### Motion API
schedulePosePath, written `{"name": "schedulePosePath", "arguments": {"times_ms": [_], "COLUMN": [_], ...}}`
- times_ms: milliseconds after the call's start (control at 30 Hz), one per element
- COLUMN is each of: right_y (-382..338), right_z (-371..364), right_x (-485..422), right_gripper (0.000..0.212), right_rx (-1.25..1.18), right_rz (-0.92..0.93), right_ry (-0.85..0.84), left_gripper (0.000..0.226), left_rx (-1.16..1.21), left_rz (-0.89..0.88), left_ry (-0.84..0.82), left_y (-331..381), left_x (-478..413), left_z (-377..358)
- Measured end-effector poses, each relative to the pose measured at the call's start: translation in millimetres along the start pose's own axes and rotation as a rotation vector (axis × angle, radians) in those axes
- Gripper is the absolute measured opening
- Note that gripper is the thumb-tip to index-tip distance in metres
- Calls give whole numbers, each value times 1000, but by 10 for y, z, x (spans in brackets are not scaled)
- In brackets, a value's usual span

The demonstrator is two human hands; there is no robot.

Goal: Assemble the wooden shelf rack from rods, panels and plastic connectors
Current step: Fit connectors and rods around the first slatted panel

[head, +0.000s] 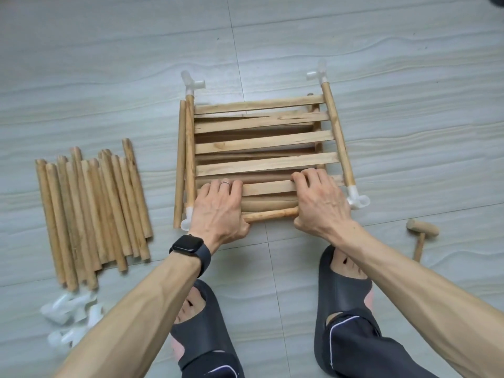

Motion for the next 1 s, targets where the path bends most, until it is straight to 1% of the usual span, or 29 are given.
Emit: {"name": "schedulePosePath", "arguments": {"times_ms": [167, 333, 433, 500, 567, 667, 700, 733, 767, 800, 867, 900, 933, 967, 1000], "right_y": [34, 19, 4, -2, -12, -95, -149, -207, -251, -288, -342, -355, -328, -296, -276], "right_z": [6, 86, 144, 183, 253, 373, 417, 454, 459, 464, 501, 581, 688, 836, 986], "right_x": [-39, -70, -90, -98, -102, 8, 90, 186, 274, 314, 198, 89, -46, -187, -306], "right_gripper": [49, 45, 44, 44, 51, 72, 72, 67, 63, 62, 73, 73, 68, 62, 68], "right_rx": [9, -34, -45, -55, -72, -188, -286, -433, -651, -928, -1511, -1735, -1866, -1953, -2014], "right_rz": [-20, -27, -18, -32, -53, -119, -138, -166, -217, -296, -467, -499, -507, -513, -538], "right_ry": [52, 110, 156, 147, 161, 283, 363, 453, 511, 500, 303, 221, 202, 218, 253], "left_gripper": [46, 46, 45, 43, 39, 40, 42, 43, 44, 46, 54, 59, 62, 63, 64], "left_rx": [-12, -26, -36, -46, -68, -83, -77, -59, -32, 3, 85, 112, 124, 122, 110], "left_rz": [-26, -29, -33, -31, -24, 30, 70, 120, 179, 245, 357, 389, 401, 397, 389], "left_ry": [32, -8, 12, 44, 97, 194, 225, 251, 268, 278, 284, 286, 291, 303, 314], "left_y": [-6, -65, -100, -108, -105, -129, -140, -146, -146, -136, -81, -30, 40, 115, 180], "left_x": [-59, -126, -137, -142, -134, -109, -112, -120, -127, -128, -93, -54, -4, 55, 118], "left_z": [98, 233, 306, 367, 458, 635, 711, 795, 885, 972, 1097, 1131, 1129, 1122, 1127]}}
Point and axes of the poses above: each hand's wrist, its own x-axis away from the middle knuckle, its own z-axis out of the back of the hand, y = z × x, the point moved 4 cm from there along -x, towards the middle knuckle, and after that the axes turned 11 degrees about -y, right-handed, at the moved point
